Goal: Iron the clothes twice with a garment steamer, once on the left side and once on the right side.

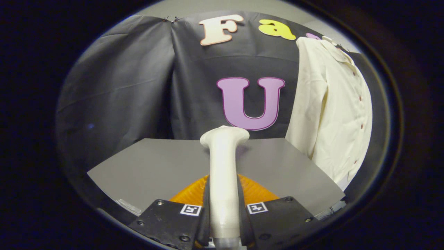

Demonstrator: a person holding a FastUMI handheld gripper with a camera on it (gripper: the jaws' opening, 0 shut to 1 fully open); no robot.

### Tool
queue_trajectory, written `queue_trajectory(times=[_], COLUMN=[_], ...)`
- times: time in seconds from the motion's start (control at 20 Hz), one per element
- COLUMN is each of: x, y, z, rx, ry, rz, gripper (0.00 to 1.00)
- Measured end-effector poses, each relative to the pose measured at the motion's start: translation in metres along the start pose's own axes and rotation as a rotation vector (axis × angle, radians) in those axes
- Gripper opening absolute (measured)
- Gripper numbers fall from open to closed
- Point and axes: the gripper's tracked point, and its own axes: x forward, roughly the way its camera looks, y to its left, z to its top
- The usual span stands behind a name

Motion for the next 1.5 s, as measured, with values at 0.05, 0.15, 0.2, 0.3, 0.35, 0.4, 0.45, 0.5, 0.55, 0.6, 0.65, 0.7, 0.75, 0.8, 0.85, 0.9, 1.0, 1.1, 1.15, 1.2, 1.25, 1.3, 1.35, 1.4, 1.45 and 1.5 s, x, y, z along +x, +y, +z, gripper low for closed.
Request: queue_trajectory(times=[0.05,0.15,0.2,0.3,0.35,0.4,0.45,0.5,0.55,0.6,0.65,0.7,0.75,0.8,0.85,0.9,1.0,1.1,1.15,1.2,1.25,1.3,1.35,1.4,1.45,1.5], x=[-0.003,-0.015,-0.021,-0.038,-0.045,-0.053,-0.059,-0.065,-0.072,-0.082,-0.09,-0.098,-0.106,-0.111,-0.115,-0.118,-0.124,-0.126,-0.126,-0.125,-0.125,-0.126,-0.126,-0.124,-0.121,-0.119], y=[-0.001,-0.004,-0.007,-0.017,-0.025,-0.033,-0.041,-0.049,-0.057,-0.066,-0.073,-0.083,-0.092,-0.102,-0.111,-0.118,-0.135,-0.152,-0.162,-0.172,-0.182,-0.191,-0.201,-0.211,-0.221,-0.229], z=[0.003,0.011,0.017,0.031,0.037,0.038,0.042,0.043,0.047,0.051,0.056,0.061,0.068,0.073,0.079,0.084,0.098,0.111,0.116,0.121,0.126,0.131,0.134,0.136,0.136,0.135], rx=[0.008,0.036,0.053,0.07,0.07,0.07,0.071,0.075,0.078,0.08,0.078,0.069,0.055,0.043,0.034,0.029,0.038,0.04,0.042,0.044,0.045,0.048,0.052,0.061,0.072,0.083], ry=[-0.019,-0.079,-0.105,-0.165,-0.19,-0.192,-0.211,-0.227,-0.247,-0.276,-0.306,-0.339,-0.37,-0.39,-0.411,-0.423,-0.459,-0.49,-0.501,-0.513,-0.53,-0.548,-0.56,-0.563,-0.562,-0.561], rz=[0.011,0.035,0.047,0.067,0.068,0.067,0.07,0.077,0.086,0.094,0.099,0.103,0.102,0.097,0.091,0.089,0.081,0.069,0.057,0.046,0.033,0.02,0.009,-0.003,-0.017,-0.025], gripper=[0.34,0.34,0.34,0.34,0.34,0.33,0.33,0.33,0.33,0.33,0.33,0.33,0.33,0.33,0.33,0.33,0.33,0.33,0.33,0.33,0.33,0.33,0.33,0.33,0.33,0.33])
